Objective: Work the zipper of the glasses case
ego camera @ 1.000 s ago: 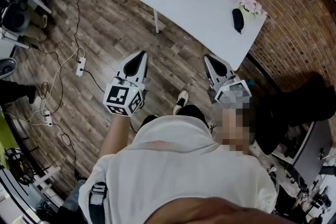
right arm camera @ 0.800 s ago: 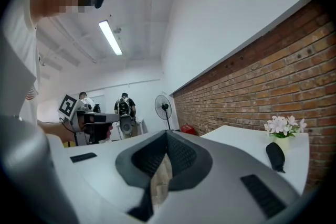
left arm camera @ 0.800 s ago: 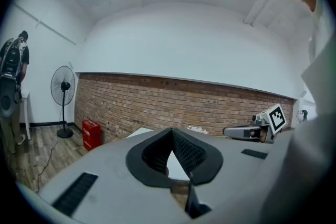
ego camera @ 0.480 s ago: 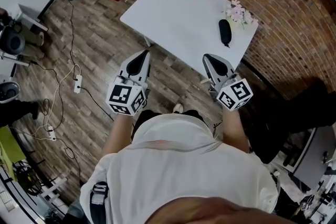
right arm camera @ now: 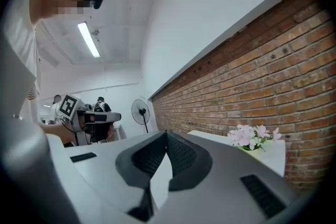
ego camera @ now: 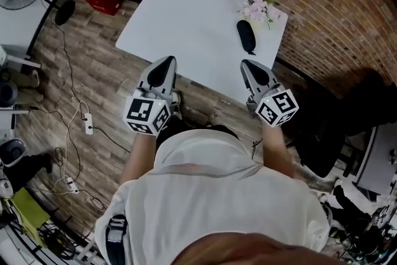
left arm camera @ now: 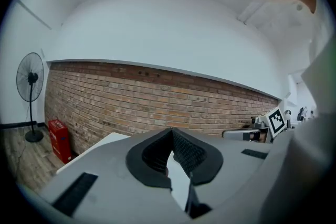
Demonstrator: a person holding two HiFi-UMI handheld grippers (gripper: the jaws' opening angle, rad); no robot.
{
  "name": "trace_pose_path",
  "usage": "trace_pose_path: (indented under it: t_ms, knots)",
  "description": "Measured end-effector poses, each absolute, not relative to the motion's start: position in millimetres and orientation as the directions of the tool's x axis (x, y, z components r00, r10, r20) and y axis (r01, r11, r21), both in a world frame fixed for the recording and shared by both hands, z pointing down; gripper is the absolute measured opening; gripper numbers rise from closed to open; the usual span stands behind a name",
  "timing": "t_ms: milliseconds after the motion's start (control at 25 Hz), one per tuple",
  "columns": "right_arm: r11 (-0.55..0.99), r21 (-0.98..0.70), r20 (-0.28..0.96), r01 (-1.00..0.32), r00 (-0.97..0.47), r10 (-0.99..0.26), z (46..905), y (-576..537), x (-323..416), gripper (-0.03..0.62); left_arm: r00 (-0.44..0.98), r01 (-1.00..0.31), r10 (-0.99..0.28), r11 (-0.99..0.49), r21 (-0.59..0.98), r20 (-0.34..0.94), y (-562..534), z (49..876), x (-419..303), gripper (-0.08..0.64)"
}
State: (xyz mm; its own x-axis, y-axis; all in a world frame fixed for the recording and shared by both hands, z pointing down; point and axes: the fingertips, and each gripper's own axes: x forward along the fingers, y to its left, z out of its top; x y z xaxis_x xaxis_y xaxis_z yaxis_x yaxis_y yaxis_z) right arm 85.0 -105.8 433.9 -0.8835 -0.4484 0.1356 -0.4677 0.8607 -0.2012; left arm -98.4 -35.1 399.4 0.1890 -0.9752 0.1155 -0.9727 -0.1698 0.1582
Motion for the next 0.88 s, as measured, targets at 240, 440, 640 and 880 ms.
trace_pose_path:
  t_ms: [240, 440, 640, 880]
  knots:
    - [0.768, -0.201, 0.155, -0.608, -0.794, -0.588, 437.8, -153.2, 72.0, 0.051, 0.336, -0.934, -0.935, -0.316, 0.167, 0.111, -105.8, 410.2, -122.9, 0.015]
    - [0.683, -0.193, 0.165, -0.705, -0.709, -0.685, 430.2, -192.1, 41.1, 0.051, 0.465, -0.881, -0.878, -0.446, 0.159, 0.115, -166.4, 405.1, -152.2, 0.015]
    - [0.585, -0.187, 0.202, -0.789, -0.613, -0.764, 437.3, -213.7, 28.3, 0.051, 0.575, -0.815, -0.806, -0.550, 0.183, 0.138, -208.9, 418.2, -170.5, 0.015]
    - [0.453, -0.198, 0.267, -0.869, -0.492, -0.828, 461.2, -212.9, 49.9, 0.052, 0.673, -0.738, -0.718, -0.637, 0.223, 0.176, -237.7, 443.6, -157.7, 0.014]
